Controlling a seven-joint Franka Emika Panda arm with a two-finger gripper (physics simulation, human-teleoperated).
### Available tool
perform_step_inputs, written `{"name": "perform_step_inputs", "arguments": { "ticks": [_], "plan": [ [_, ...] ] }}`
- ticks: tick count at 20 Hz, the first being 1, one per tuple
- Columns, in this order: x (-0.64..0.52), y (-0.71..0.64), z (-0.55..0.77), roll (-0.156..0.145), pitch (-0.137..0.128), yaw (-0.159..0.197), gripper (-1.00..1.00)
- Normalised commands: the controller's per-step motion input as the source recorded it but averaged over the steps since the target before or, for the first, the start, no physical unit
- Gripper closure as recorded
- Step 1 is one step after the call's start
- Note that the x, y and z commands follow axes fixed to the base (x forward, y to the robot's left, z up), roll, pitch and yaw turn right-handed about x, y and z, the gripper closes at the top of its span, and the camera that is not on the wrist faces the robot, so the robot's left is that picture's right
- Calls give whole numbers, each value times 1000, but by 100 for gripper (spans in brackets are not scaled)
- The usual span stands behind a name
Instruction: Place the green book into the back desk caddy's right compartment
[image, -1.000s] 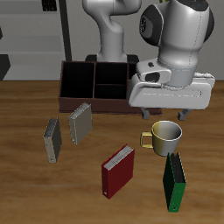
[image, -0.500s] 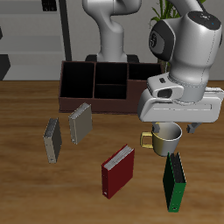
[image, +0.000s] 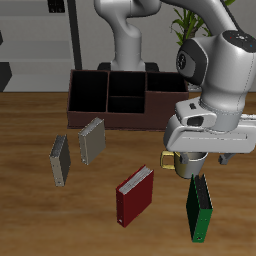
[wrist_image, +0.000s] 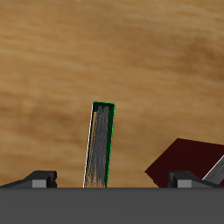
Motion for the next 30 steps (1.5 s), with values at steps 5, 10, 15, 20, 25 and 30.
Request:
{"name": "perform_step_inputs", "arguments": {
  "ticks": [5,10,15,20,25,30],
  "plan": [
    [69,-28,-187,-11,-20,-23,-100],
    [75,-10,-245,-13,4,-10,-100],
    [86,45,-270,-3,13,-11,-100],
    [18,82,-236,4,13,10,-100],
    [25,77,-332,-2,40,20,-100],
    [35,-21,-248,-5,32,9,-100]
  ]
}}
